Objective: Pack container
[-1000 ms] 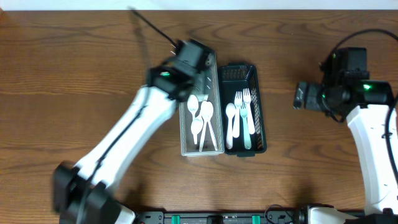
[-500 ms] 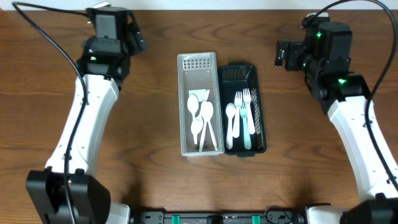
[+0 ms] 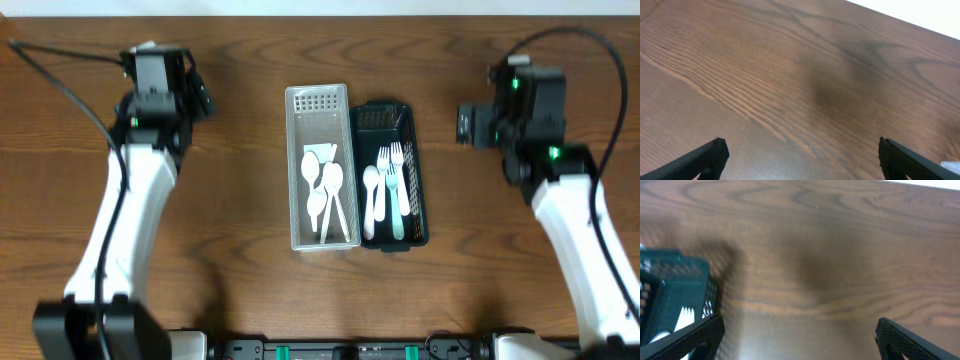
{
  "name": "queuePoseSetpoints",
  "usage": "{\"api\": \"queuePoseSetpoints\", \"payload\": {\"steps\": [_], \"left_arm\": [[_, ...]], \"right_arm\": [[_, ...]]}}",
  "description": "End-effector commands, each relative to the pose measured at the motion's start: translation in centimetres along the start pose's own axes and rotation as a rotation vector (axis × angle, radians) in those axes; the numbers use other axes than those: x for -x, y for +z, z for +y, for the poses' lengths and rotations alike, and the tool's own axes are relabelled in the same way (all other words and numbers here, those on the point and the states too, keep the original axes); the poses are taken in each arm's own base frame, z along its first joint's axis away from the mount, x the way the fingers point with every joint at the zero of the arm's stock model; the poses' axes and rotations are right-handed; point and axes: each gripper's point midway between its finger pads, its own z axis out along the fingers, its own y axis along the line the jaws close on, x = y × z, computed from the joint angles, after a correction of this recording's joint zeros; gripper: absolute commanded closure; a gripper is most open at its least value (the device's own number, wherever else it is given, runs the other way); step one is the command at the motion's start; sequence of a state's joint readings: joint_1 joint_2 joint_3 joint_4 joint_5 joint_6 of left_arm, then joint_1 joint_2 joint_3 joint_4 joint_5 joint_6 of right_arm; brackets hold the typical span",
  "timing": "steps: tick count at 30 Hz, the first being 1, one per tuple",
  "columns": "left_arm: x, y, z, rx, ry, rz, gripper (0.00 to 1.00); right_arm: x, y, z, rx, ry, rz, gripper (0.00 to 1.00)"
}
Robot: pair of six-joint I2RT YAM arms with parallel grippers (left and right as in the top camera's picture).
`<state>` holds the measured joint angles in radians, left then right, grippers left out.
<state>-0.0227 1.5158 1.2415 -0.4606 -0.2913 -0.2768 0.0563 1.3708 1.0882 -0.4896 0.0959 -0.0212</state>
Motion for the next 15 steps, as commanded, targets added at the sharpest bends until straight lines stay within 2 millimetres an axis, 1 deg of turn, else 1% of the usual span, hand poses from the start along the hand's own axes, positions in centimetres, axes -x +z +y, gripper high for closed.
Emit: {"api": "queuePoseSetpoints", "payload": {"steps": [1, 4, 6, 10, 11, 12, 13, 15], "left_arm": [[-0.6, -2.8, 0.5, -0.035, 0.001, -0.078, 0.02], [-1.8, -5.2, 0.7, -0.088, -0.012, -0.159, 0.02], [-2.7, -7.1, 0.8, -0.127, -0.017, -0.208, 0.02], [-4.7, -10.8, 1.3, -0.208, -0.022, -0.292, 0.02], [-5.4, -11.9, 1.5, -0.23, -0.024, -0.316, 0.02], [-5.8, -12.5, 1.8, -0.243, -0.025, -0.329, 0.02], [-6.4, -13.3, 2.3, -0.254, -0.027, -0.346, 0.02], [-7.9, -14.1, 3.6, -0.243, -0.024, -0.348, 0.02]], "right_arm": [[-2.1, -1.7, -0.4, -0.018, -0.021, -0.04, 0.01], [-3.5, -3.7, -0.1, -0.013, -0.019, -0.141, 0.01], [-4.2, -5.5, 0.2, -0.005, -0.021, -0.217, 0.01], [-6.4, -9.8, 0.8, 0.025, -0.026, -0.363, 0.01], [-7.3, -10.8, 0.8, 0.031, -0.032, -0.384, 0.01], [-8.3, -11.6, 0.9, 0.035, -0.043, -0.394, 0.01], [-9.7, -12.4, 0.8, 0.037, -0.061, -0.396, 0.01], [-12.4, -13.3, 0.7, 0.039, -0.076, -0.377, 0.01]]}}
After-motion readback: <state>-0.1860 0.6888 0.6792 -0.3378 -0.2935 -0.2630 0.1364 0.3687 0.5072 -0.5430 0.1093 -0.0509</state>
